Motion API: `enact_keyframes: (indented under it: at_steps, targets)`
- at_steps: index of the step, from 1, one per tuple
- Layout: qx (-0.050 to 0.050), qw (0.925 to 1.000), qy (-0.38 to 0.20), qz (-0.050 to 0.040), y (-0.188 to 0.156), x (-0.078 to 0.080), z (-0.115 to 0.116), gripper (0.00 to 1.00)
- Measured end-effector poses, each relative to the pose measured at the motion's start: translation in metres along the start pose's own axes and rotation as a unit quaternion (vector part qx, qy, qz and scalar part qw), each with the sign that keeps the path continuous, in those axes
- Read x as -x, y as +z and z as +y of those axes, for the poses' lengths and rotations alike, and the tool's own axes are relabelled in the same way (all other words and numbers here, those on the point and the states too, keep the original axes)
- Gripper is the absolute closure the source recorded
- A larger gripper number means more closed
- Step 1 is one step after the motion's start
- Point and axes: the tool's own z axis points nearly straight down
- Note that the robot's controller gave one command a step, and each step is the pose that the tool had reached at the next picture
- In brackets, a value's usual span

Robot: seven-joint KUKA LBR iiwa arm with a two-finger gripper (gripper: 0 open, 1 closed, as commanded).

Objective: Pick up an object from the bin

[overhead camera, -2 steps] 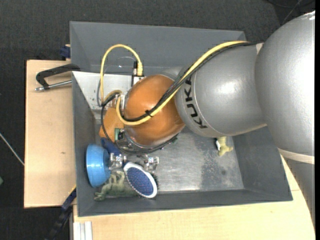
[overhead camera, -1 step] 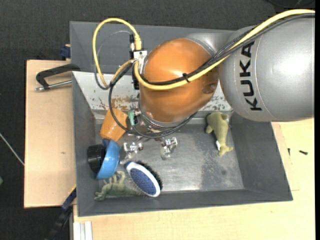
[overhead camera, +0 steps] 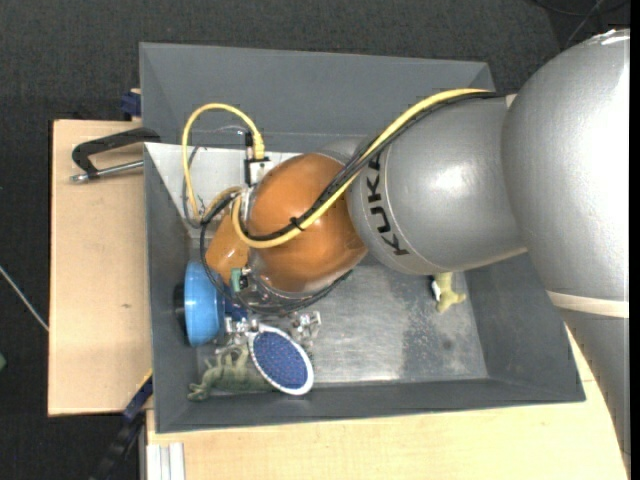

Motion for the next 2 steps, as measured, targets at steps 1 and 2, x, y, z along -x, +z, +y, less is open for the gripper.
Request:
enact_keyframes:
  at_steps: [1,2]
  targets:
    - [-0.005,1.0000,0.002,-0.0020,-0.002,-0.001,-0.002,1.00]
    - [0.001,0.9999,-0.010,-0.0088,-0.143,0.015,-0.003,1.00]
